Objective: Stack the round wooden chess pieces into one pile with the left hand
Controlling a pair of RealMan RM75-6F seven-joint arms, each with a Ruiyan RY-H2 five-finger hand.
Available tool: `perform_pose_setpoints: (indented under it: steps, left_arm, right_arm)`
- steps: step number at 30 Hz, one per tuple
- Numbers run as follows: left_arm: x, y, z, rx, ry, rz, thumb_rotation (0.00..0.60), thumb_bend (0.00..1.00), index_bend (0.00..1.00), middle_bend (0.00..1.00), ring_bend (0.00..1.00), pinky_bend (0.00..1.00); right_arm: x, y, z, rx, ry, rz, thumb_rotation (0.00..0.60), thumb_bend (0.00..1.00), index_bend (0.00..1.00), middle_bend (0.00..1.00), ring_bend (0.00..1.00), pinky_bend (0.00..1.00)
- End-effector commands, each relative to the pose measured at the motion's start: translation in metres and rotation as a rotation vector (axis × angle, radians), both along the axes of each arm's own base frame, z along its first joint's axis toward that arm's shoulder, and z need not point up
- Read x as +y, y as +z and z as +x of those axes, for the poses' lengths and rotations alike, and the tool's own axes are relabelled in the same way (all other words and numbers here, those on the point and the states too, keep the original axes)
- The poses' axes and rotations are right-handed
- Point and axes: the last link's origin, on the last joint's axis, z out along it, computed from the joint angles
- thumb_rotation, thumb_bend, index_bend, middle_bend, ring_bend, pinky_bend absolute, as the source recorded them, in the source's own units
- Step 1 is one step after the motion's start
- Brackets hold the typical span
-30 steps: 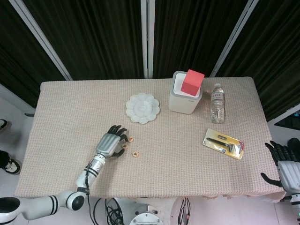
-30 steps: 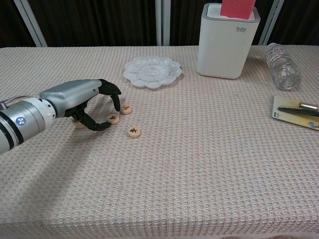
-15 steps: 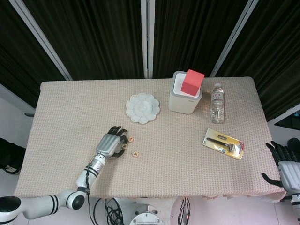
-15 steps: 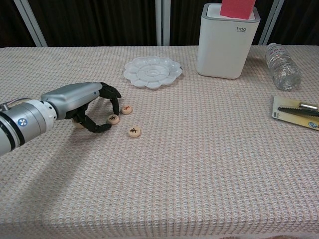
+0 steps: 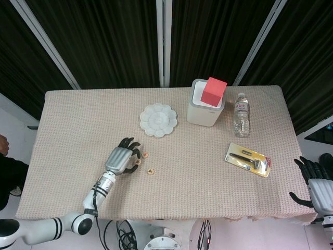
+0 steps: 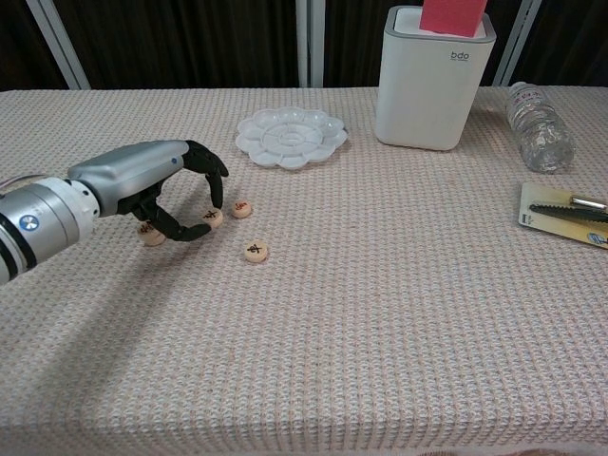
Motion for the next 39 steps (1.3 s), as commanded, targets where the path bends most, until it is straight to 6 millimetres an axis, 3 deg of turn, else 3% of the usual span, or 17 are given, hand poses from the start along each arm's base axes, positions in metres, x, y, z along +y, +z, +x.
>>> perform_pose_setpoints:
  steps: [1,10,17,39]
  left_arm:
    - [-0.003,0.014,-0.001,0.008,-0.008,0.022,0.600,0.31,0.49,0.17,0.00,0.00]
    - [-0.027,0.047,-0.031,0.051,0.082,0.036,0.600,0.31,0.49,0.17,0.00,0.00]
    - [-0.031,0.050,-0.050,0.048,0.141,0.036,0.600,0.31,0.49,0.17,0.00,0.00]
    - [-0.022,0.034,-0.044,0.017,0.126,0.026,0.600,0.31,0.49,0.18,0.00,0.00]
  right_arm:
    - [0.000,0.000,0.002,-0.001,0.005,-0.002,0.600,0.15,0.00,0.00,0.00,0.00]
    - [-0.003,0.000,0.010,-0.007,0.035,-0.001,0.600,0.15,0.00,0.00,0.00,0.00]
    - [-0.003,-0.001,0.014,-0.003,0.044,0.001,0.600,0.15,0.00,0.00,0.00,0.00]
    - [-0.005,-0.003,0.014,0.006,0.034,0.009,0.600,0.15,0.00,0.00,0.00,0.00]
